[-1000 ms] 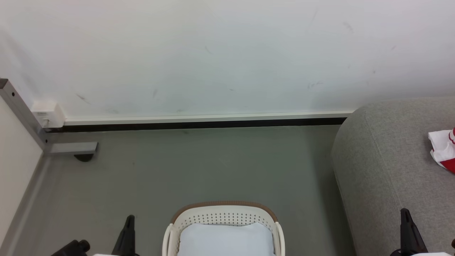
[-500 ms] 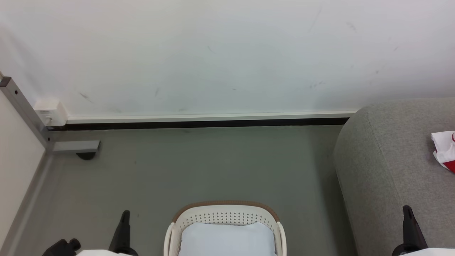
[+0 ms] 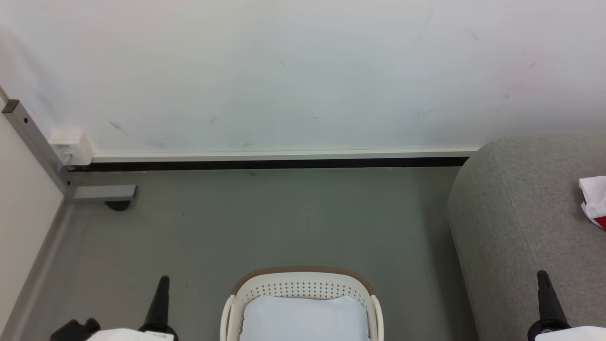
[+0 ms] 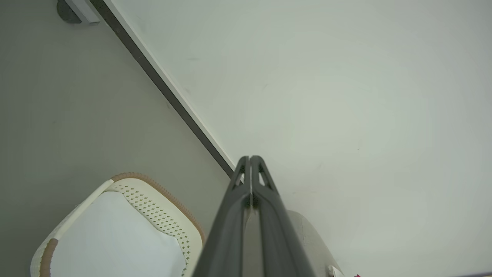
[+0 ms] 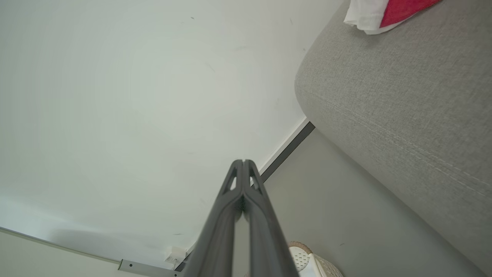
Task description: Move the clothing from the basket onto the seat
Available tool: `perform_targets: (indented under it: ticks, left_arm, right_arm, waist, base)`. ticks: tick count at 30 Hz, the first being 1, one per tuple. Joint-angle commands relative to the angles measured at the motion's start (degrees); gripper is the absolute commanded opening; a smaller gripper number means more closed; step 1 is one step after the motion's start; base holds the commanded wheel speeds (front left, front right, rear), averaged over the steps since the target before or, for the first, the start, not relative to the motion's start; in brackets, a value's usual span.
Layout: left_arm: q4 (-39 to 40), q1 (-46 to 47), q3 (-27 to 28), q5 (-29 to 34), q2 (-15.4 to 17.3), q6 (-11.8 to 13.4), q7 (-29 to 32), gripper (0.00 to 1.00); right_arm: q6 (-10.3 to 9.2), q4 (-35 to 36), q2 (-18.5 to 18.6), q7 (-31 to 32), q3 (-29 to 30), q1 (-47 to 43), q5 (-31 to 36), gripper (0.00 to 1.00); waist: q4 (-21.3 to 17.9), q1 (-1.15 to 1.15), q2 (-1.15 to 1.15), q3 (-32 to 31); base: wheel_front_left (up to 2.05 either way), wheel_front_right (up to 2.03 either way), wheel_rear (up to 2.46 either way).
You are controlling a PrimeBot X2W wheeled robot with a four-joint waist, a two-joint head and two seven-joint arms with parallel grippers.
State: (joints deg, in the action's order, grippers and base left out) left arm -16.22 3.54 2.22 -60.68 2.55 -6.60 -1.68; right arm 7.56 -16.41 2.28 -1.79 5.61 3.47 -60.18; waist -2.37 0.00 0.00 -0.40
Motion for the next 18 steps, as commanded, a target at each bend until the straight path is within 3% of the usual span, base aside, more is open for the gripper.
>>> perform_targets:
  ticks: [1,18]
  left_arm:
    - [0.8,1.2,0.5,-1.8,0.3,-0.3,0.4,0.00]
    - [1.3,1.8,1.8,-11.6,0.4,-0.5,3.0,0.00]
  right_arm:
    - [-0.07,0.9,0.7,0.4,0.2,1.5,-1.6,0.00]
    - [-0.08,1.4,0.8,3.0,0.5,1.9,-11.5,0.00]
  waist:
    - [0.1,0.00,0.00,0.0]
    - [0.7,0.00,0.00,0.2]
  base:
    - [0.00,0.00,0.00]
    - [0.00,0.00,0.00]
